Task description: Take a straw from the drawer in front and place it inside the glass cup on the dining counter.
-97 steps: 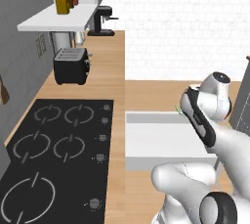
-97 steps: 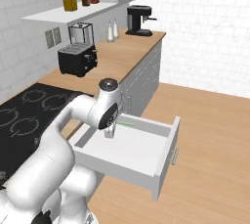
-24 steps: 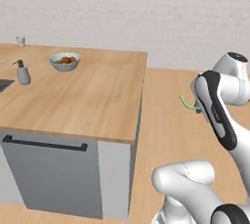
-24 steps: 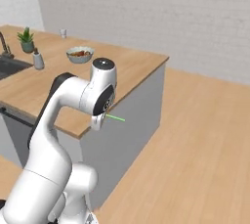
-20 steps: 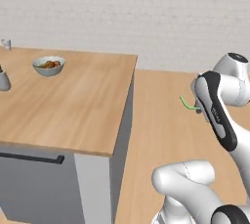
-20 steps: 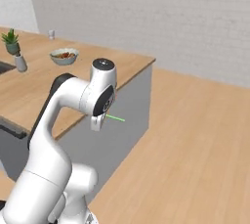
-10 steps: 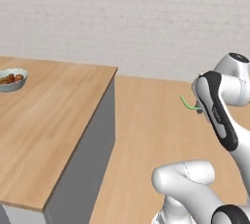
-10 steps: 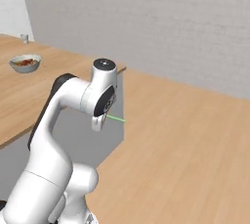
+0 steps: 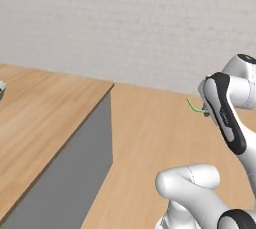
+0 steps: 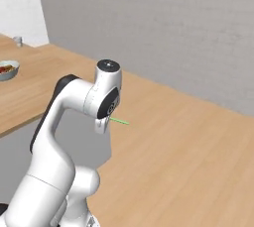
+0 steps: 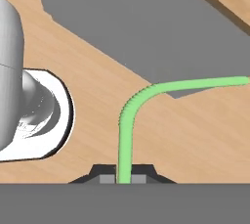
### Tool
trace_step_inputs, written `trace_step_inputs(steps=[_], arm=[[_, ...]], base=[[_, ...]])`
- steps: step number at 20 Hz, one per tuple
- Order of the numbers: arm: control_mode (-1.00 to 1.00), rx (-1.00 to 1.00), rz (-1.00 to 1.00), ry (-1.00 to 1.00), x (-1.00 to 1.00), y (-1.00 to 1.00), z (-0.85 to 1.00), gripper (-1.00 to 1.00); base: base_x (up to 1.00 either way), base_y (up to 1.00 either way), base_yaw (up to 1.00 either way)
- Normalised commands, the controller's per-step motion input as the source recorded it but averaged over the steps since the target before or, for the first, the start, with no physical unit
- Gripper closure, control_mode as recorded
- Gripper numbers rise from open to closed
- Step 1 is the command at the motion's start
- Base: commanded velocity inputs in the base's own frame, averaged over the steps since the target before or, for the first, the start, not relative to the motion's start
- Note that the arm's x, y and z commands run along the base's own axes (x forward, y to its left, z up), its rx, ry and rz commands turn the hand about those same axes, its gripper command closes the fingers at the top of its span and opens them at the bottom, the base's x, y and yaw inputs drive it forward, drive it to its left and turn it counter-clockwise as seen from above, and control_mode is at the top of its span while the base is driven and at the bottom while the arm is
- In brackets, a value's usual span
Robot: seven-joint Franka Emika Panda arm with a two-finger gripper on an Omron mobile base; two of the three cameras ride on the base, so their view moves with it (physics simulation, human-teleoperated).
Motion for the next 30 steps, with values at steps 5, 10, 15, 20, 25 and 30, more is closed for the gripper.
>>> trace_step_inputs(steps=[5, 10, 15, 20, 25, 30], arm=[[1.00, 0.00, 0.00, 0.00, 0.00, 0.00, 0.00, 1.00], [1.00, 0.00, 0.00, 0.00, 0.00, 0.00, 0.00, 1.00], [1.00, 0.00, 0.00, 0.00, 0.00, 0.00, 0.00, 1.00], [1.00, 0.00, 0.00, 0.00, 0.00, 0.00, 0.00, 1.00], [1.00, 0.00, 0.00, 0.00, 0.00, 0.00, 0.00, 1.00], [1.00, 0.00, 0.00, 0.00, 0.00, 0.00, 0.00, 1.00]], base=[[0.86, -0.68, 0.39], [0.88, -0.62, 0.41], [0.88, -0.63, 0.41], [0.88, -0.63, 0.42], [0.85, -0.67, 0.41], [0.83, -0.68, 0.41]])
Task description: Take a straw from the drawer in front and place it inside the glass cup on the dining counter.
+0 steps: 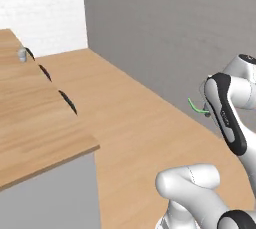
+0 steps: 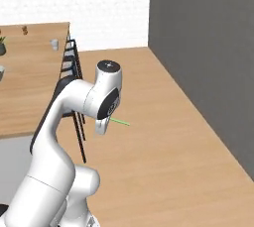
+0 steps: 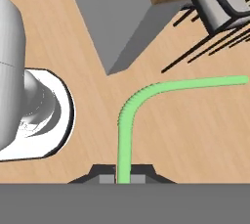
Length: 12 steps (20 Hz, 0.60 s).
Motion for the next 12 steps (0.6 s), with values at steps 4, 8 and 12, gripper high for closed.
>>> trace_step_inputs(steps=[4, 8, 12], arm=[[1.00, 0.00, 0.00, 0.00, 0.00, 0.00, 0.00, 1.00], [1.00, 0.00, 0.00, 0.00, 0.00, 0.00, 0.00, 1.00], [1.00, 0.00, 0.00, 0.00, 0.00, 0.00, 0.00, 1.00]], base=[[0.82, -0.69, 0.41], [0.83, -0.70, 0.40], [0.86, -0.68, 0.40]])
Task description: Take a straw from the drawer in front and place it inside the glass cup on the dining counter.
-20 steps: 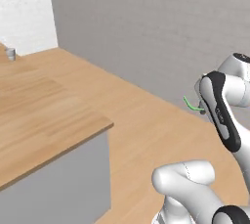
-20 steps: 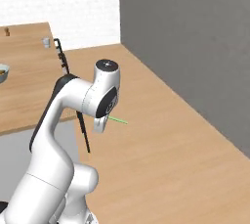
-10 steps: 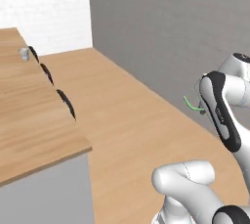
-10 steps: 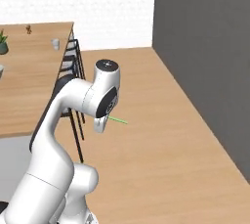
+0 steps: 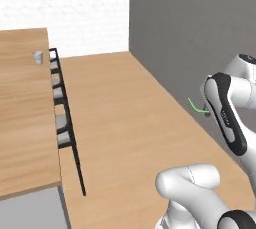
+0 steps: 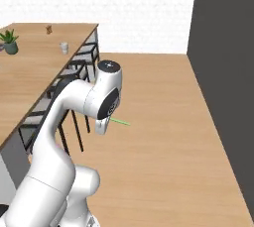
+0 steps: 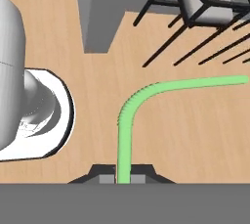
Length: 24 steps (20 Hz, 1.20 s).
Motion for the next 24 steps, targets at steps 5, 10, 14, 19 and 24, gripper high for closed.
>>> trace_step_inputs(steps=[5, 10, 14, 19, 24], arm=[[1.00, 0.00, 0.00, 0.00, 0.00, 0.00, 0.00, 1.00], [1.00, 0.00, 0.00, 0.00, 0.00, 0.00, 0.00, 1.00], [1.00, 0.00, 0.00, 0.00, 0.00, 0.00, 0.00, 1.00], [1.00, 0.00, 0.00, 0.00, 0.00, 0.00, 0.00, 1.00], [1.00, 0.00, 0.00, 0.00, 0.00, 0.00, 0.00, 1.00]], base=[[0.88, -0.67, 0.40], [0.92, -0.64, 0.40], [0.96, -0.64, 0.39], [1.00, -0.59, 0.40], [1.00, -0.53, 0.40]])
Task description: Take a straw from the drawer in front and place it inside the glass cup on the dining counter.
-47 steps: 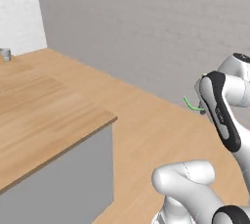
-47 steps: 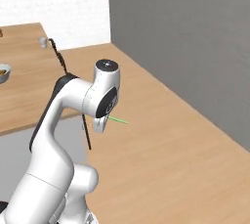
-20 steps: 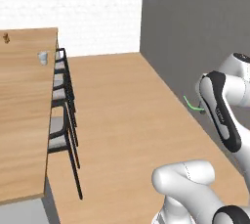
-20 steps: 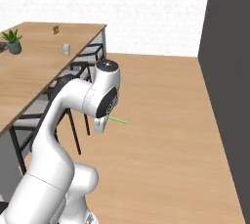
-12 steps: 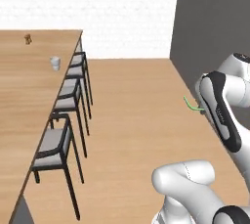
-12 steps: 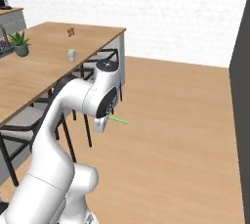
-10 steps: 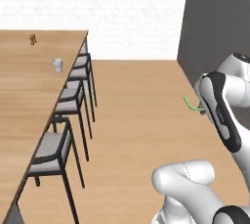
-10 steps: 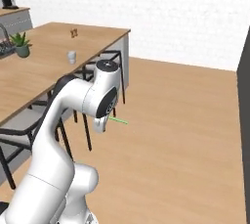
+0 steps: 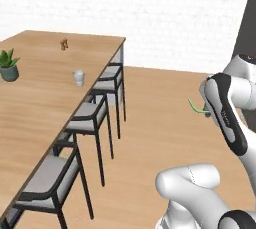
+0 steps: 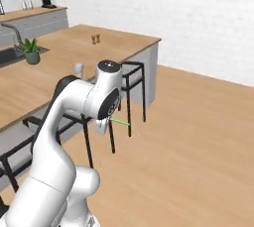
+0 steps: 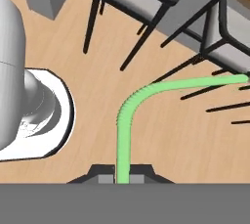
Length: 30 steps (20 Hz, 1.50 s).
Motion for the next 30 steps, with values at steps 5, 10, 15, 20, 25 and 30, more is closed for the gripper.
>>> trace_step_inputs(steps=[5, 10, 15, 20, 25, 30], arm=[[1.00, 0.00, 0.00, 0.00, 0.00, 0.00, 0.00, 1.00], [1.00, 0.00, 0.00, 0.00, 0.00, 0.00, 0.00, 1.00], [1.00, 0.00, 0.00, 0.00, 0.00, 0.00, 0.00, 1.00], [1.00, 0.00, 0.00, 0.00, 0.00, 0.00, 0.00, 1.00], [1.00, 0.00, 0.00, 0.00, 0.00, 0.00, 0.00, 1.00], [1.00, 0.00, 0.00, 0.00, 0.00, 0.00, 0.00, 1.00]], base=[[1.00, -0.45, 0.44], [0.95, -0.48, 0.46], [0.76, -0.56, 0.46], [0.71, -0.23, 0.44], [0.78, -0.07, 0.44], [0.74, 0.00, 0.41]])
